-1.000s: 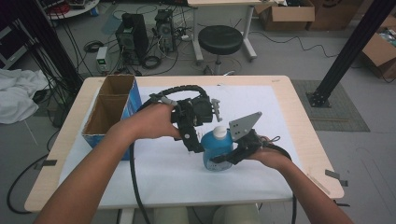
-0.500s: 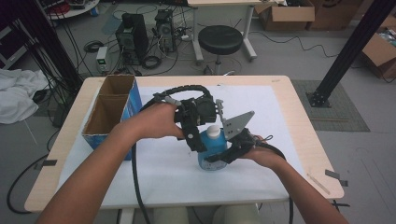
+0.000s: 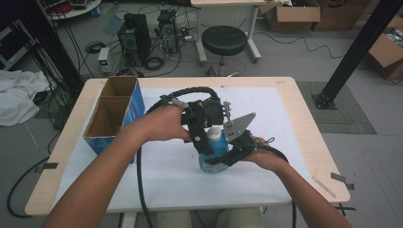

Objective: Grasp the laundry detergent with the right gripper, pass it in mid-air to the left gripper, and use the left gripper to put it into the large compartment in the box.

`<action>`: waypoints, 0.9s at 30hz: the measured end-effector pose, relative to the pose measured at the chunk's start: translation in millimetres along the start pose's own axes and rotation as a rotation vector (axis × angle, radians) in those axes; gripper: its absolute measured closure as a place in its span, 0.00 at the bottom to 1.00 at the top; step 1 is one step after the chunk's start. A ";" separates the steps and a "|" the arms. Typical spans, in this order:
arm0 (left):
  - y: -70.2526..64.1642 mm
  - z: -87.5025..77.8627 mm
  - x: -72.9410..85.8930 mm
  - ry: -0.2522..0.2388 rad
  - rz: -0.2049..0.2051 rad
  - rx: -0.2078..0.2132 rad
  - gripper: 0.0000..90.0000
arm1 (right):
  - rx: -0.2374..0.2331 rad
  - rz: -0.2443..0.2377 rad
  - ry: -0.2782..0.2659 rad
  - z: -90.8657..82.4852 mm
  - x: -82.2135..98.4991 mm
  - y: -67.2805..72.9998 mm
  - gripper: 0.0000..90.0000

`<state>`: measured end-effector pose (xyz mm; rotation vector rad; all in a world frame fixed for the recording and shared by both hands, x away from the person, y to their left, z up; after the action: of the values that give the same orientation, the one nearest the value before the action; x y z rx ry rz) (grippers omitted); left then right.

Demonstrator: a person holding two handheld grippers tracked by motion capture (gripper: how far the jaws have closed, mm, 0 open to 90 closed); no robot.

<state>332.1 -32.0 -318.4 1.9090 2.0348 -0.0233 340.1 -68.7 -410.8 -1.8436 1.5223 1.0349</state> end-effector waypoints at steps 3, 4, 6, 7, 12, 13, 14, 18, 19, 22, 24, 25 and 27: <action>0.0 0.8 -1.1 0.003 -0.001 -0.003 0.22 | 0.006 0.003 -0.002 -0.1 -0.4 -0.9 0.50; -0.1 1.1 -1.3 0.003 -0.003 -0.004 0.22 | 0.007 0.006 -0.005 -0.2 -0.6 -1.2 0.50; 0.4 1.9 -2.0 0.003 -0.004 -0.007 0.22 | 0.011 0.009 -0.008 -0.6 -0.8 -2.0 0.50; 0.6 2.9 -2.7 0.000 -0.003 -0.008 0.22 | 0.014 0.012 -0.012 -0.7 -1.2 -2.7 0.50; 1.7 6.7 -3.4 0.004 -0.001 -0.009 0.22 | 0.016 0.019 -0.014 -0.9 -1.7 -3.1 0.50; 1.1 7.6 -4.3 -0.002 -0.014 -0.008 0.22 | 0.016 0.019 -0.013 -1.0 -1.8 -3.1 0.50; 1.3 8.0 -4.3 -0.002 -0.018 -0.008 0.22 | 0.017 0.019 -0.012 -0.9 -1.7 -3.1 0.50; 1.2 8.8 -4.3 0.000 -0.019 -0.007 0.22 | 0.017 0.021 -0.012 -1.3 -1.6 -3.0 0.50; 1.9 8.4 -3.6 0.006 -0.010 -0.008 0.22 | 0.018 0.021 -0.013 -1.5 -1.7 -3.3 0.50; 2.1 8.4 -3.8 0.002 -0.012 -0.010 0.22 | 0.018 0.023 -0.017 -1.9 -1.9 -3.6 0.50; 2.2 8.3 -3.6 0.005 -0.011 -0.009 0.22 | 0.019 0.024 -0.017 -1.8 -1.8 -3.6 0.50; 2.7 8.6 -3.9 0.003 -0.008 -0.011 0.22 | 0.019 0.023 -0.017 -1.7 -1.9 -3.7 0.50; 2.7 9.7 -5.0 -0.002 -0.015 -0.013 0.22 | 0.021 0.024 -0.017 -1.5 -2.1 -3.9 0.50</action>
<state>337.2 -39.0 -325.6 1.8845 2.0429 -0.0158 344.1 -67.8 -408.5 -1.8016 1.5439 1.0389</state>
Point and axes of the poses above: each handheld gripper's, and its own axes: z roughly forward along the jaws, x roughly out of its underside, y roughly to its left, the point moved 10 cm from there along z, roughly forward along the jaws, and after that the axes turned 10 degrees about -x, right-handed, at the moved point
